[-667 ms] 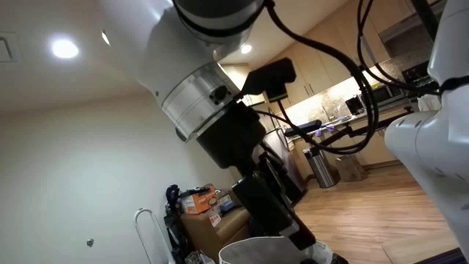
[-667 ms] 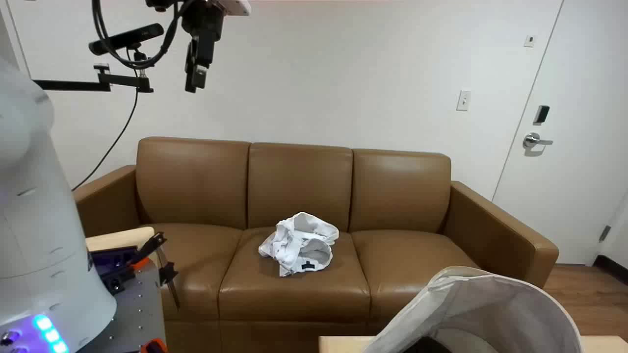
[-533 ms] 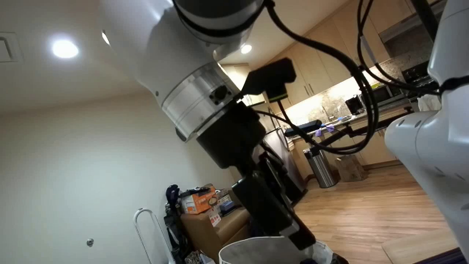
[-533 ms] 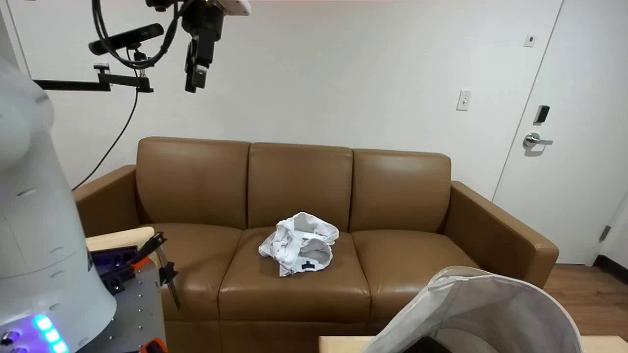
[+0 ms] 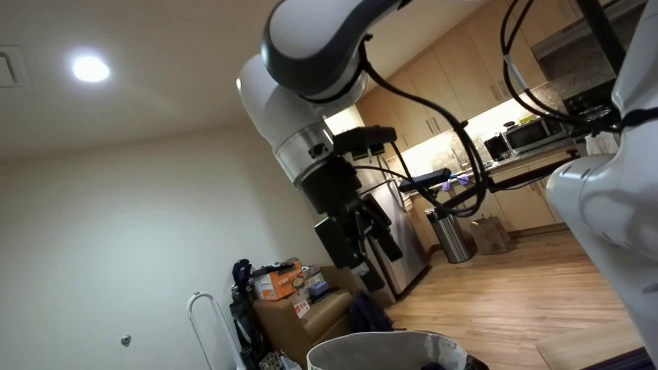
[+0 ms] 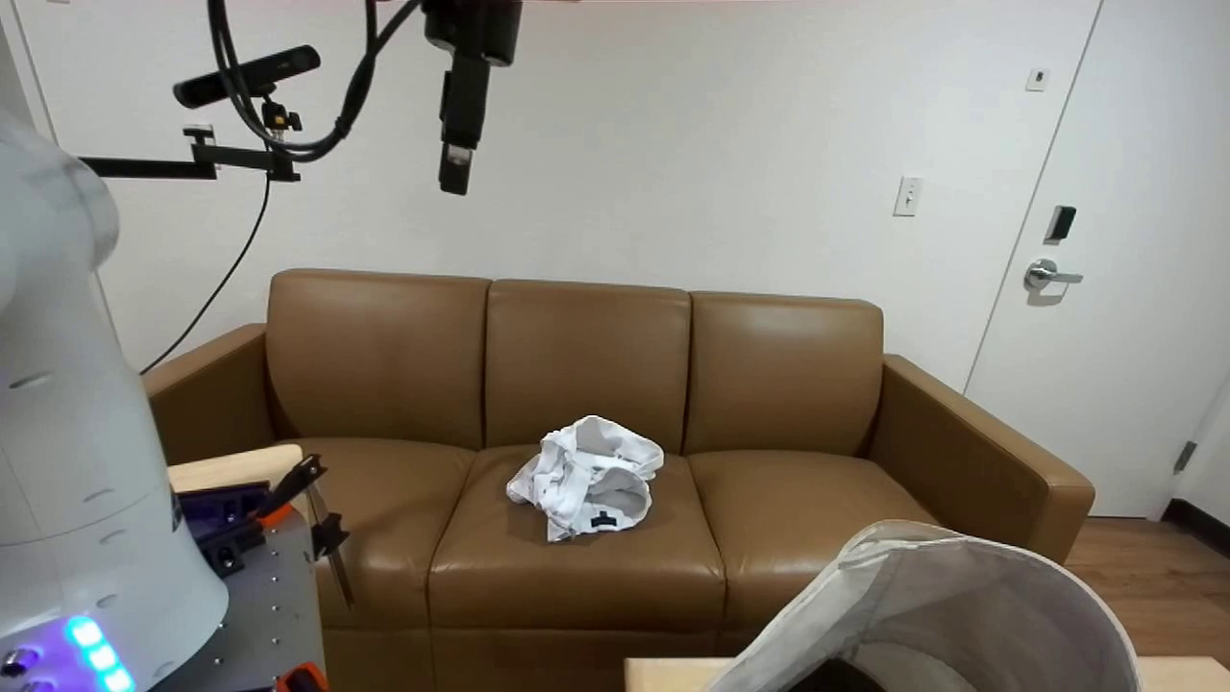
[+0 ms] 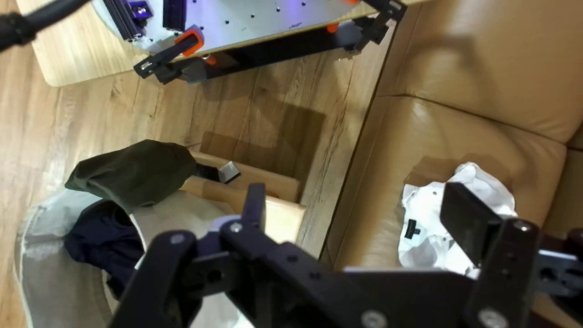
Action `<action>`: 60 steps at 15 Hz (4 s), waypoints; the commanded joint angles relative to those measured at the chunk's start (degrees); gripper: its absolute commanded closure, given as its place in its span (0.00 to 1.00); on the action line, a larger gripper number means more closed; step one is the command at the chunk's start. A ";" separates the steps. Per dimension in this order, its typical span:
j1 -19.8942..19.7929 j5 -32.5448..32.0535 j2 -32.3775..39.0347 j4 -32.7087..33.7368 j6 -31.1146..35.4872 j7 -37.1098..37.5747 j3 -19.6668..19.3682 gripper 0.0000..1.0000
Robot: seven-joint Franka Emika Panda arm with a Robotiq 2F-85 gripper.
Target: Take the black clothing out of the pink laundry bag and place it on top of the white clothing on the sofa
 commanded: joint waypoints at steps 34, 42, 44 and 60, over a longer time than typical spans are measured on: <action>-26.61 -20.80 29.00 -6.62 54.95 -10.65 -22.29 0.00; -23.50 -11.87 40.53 1.46 52.88 -21.53 -25.30 0.00; -23.00 -6.14 46.52 5.75 51.67 -30.04 -26.20 0.00; -20.79 -21.57 57.80 13.70 42.79 -25.12 -28.27 0.00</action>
